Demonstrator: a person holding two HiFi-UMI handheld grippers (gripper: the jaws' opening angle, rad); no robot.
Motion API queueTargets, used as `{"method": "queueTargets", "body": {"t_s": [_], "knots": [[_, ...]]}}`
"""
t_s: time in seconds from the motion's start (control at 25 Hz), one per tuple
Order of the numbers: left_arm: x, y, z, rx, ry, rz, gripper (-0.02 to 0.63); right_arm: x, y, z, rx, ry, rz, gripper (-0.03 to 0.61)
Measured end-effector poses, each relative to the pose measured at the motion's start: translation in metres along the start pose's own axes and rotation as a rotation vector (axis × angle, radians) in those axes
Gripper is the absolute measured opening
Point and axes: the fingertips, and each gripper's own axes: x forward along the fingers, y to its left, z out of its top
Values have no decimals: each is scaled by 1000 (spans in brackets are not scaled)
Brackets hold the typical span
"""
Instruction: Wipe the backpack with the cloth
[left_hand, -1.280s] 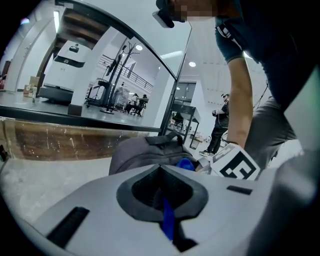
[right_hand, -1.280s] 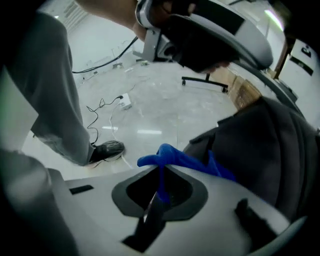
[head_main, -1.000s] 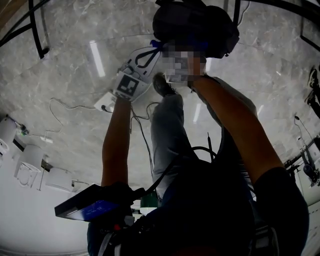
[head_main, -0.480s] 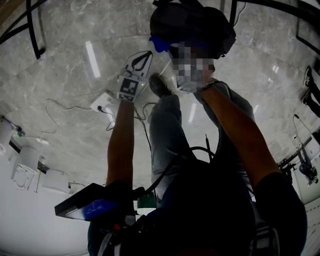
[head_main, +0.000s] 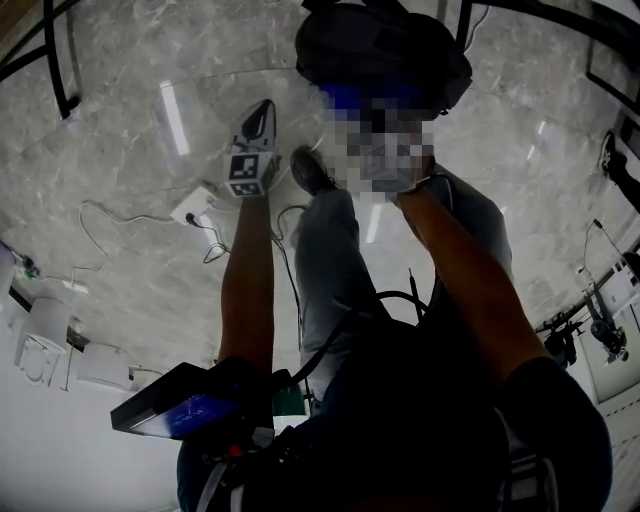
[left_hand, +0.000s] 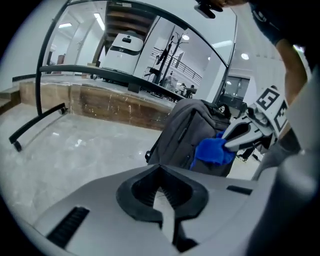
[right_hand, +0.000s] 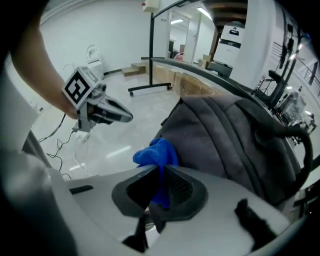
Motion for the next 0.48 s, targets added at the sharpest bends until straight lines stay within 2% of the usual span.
{"method": "queueTargets", "body": {"t_s": [0.16,0.24,0.32,0.48], "knots": [[4,-6,-8,-55,-4,-8,-11,27,-5,64,-93,-80,13,34],[5,-3,-10,-68,-11,-6,-11,45,-9,73,-78,-72,43,34],[5,-1,-13,-71,-10,-5,-11,44,-8,55,-40,-55,61,34],[7,-2,-13,-84,-5,-10,-11,12,-12,-27,45,57,56,34]]}}
